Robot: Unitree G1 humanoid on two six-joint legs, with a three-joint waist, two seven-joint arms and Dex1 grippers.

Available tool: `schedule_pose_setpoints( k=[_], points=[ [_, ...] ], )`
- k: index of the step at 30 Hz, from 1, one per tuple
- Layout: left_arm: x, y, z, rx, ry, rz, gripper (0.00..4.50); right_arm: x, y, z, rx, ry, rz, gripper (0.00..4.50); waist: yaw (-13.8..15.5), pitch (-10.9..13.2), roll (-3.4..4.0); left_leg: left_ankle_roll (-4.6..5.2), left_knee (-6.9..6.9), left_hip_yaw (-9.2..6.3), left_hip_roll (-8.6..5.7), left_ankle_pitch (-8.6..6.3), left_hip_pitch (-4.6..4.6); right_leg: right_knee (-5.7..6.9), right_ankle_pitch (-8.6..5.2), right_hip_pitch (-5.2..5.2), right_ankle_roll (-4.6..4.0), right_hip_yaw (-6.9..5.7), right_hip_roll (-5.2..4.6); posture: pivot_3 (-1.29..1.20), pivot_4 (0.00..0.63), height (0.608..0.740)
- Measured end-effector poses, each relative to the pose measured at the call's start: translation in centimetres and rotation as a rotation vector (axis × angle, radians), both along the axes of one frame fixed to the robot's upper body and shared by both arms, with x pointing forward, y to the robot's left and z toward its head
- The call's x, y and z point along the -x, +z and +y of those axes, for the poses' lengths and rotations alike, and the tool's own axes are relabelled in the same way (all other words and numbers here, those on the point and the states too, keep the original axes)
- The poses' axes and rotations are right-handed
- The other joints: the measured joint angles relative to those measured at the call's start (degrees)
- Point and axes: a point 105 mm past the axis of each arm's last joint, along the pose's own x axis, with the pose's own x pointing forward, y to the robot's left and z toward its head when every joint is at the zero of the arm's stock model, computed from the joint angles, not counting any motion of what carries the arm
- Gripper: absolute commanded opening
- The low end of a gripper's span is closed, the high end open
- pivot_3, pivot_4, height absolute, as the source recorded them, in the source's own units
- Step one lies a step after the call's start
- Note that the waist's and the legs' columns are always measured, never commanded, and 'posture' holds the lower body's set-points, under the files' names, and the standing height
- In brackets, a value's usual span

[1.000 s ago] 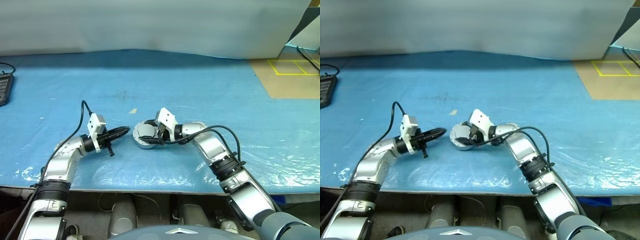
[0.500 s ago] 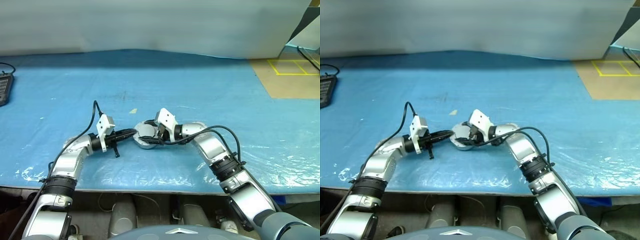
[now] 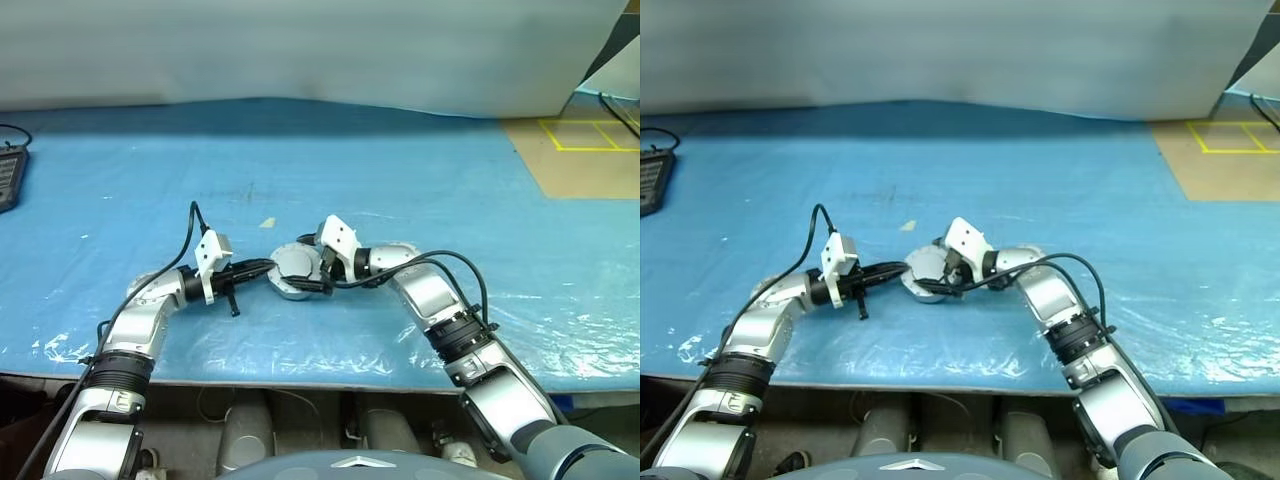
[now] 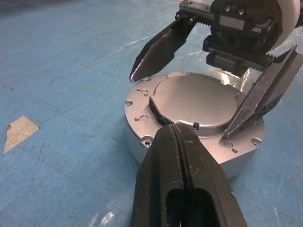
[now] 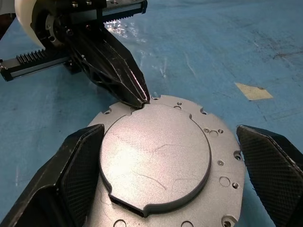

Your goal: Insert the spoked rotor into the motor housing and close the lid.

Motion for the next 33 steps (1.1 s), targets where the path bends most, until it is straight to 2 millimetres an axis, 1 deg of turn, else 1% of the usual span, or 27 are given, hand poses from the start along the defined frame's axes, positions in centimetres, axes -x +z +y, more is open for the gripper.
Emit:
schedule_pose_setpoints(
  k=[2, 3, 5, 6, 7, 11, 13, 18, 20, 22, 27, 33],
  points=[
    [0.0, 0.0, 0.0, 0.001, 0.001, -0.001, 0.00, 0.2, 0.5, -0.6, -0.023, -0.006, 0.043, 4.45, 0.05, 0.00, 0.00, 0.00, -0.09, 0.05, 0.01, 0.00, -0.11, -0.17, 0.04, 0.00, -0.07, -0.04, 0.01, 0.00, 0.150, 0.740],
    [0.0, -0.1, 0.0, 0.000, 0.003, 0.000, 0.00, 0.2, 0.7, -1.0, -0.034, -0.020, 0.063, 4.45, 0.04, 0.00, 0.00, 0.00, -0.12, 0.08, 0.00, 0.00, -0.15, -0.25, 0.15, -0.01, -0.26, -0.05, 0.02, 0.00, 0.150, 0.740],
    [0.0, -0.1, 0.1, 0.001, 0.006, -0.003, 0.00, 0.0, 1.3, -1.9, -0.073, -0.064, 0.122, 4.45, 0.03, 0.00, 0.00, 0.00, -0.19, 0.11, 0.00, 0.01, -0.23, -0.35, 0.22, -0.06, -0.37, -0.06, 0.02, 0.00, 0.150, 0.740],
    [0.0, -0.1, 0.1, 0.000, 0.007, -0.003, 0.00, 0.0, 1.4, -1.9, -0.076, -0.066, 0.124, 4.45, 0.01, 0.00, 0.00, -0.01, -0.20, 0.12, 0.00, 0.01, -0.24, -0.35, 0.22, -0.07, -0.37, -0.07, 0.02, 0.00, 0.150, 0.740],
    [0.0, -0.1, 0.1, 0.001, 0.008, -0.003, 0.00, 0.0, 2.1, -2.2, -0.103, -0.076, 0.131, 4.45, -0.04, 0.00, 0.00, -0.02, -0.31, 0.14, 0.02, 0.01, -0.23, -0.36, 0.22, -0.09, -0.37, -0.08, 0.05, 0.00, 0.150, 0.740],
    [-0.2, 0.0, 0.0, 0.001, 0.006, -0.005, 0.00, -0.2, 3.2, -2.4, -0.200, -0.133, 0.222, 4.45, -0.01, 0.01, 0.02, -0.14, -0.42, 0.18, -0.01, 0.09, -0.26, -0.39, 0.20, -0.15, -0.36, -0.09, 0.06, 0.00, 0.150, 0.740],
    [-0.2, 0.0, 0.0, 0.002, 0.007, -0.002, 0.00, -0.2, 3.2, -3.0, -0.231, -0.170, 0.283, 4.45, 0.05, 0.01, 0.01, -0.16, -0.42, 0.20, -0.02, 0.10, -0.27, -0.40, 0.20, -0.14, -0.36, -0.09, 0.04, 0.00, 0.150, 0.740],
    [-0.2, -0.1, 0.1, 0.003, 0.011, 0.000, 0.00, 0.6, 0.8, -6.0, -0.291, -0.278, 0.552, 4.45, 0.34, 0.01, 0.02, -0.17, -0.42, 0.33, -0.01, 0.11, -0.27, -0.41, 0.20, -0.15, -0.35, -0.09, 0.05, 0.00, 0.150, 0.740],
    [-0.3, 0.0, 0.1, 0.004, 0.011, -0.002, 0.00, 0.9, 0.7, -6.5, -0.335, -0.299, 0.638, 4.45, 0.30, 0.01, 0.02, -0.17, -0.42, 0.44, 0.00, 0.11, -0.24, -0.39, 0.20, -0.15, -0.35, -0.09, 0.06, 0.00, 0.150, 0.740],
    [-0.3, 0.0, 0.1, 0.004, 0.011, -0.005, 0.00, 1.2, 0.8, -6.7, -0.373, -0.302, 0.698, 4.45, 0.28, 0.01, 0.02, -0.17, -0.42, 0.45, 0.01, 0.10, -0.22, -0.38, 0.20, -0.14, -0.35, -0.09, 0.06, 0.00, 0.150, 0.740],
    [-0.3, -0.1, 0.2, 0.003, 0.014, -0.006, 0.00, 1.8, 0.3, -5.7, -0.436, -0.304, 0.844, 4.45, 0.38, 0.01, 0.03, -0.19, -0.42, 0.46, 0.00, 0.12, -0.25, -0.40, 0.20, -0.15, -0.35, -0.10, 0.06, 0.00, 0.150, 0.740],
    [-0.4, 0.0, 0.2, 0.001, 0.018, -0.009, 0.00, 2.2, -0.3, -4.2, -0.461, -0.301, 0.921, 4.45, 0.47, 0.00, 0.03, -0.22, -0.42, 0.46, 0.01, 0.13, -0.26, -0.40, 0.20, -0.16, -0.35, -0.12, 0.05, 0.00, 0.150, 0.740]
  ],
)
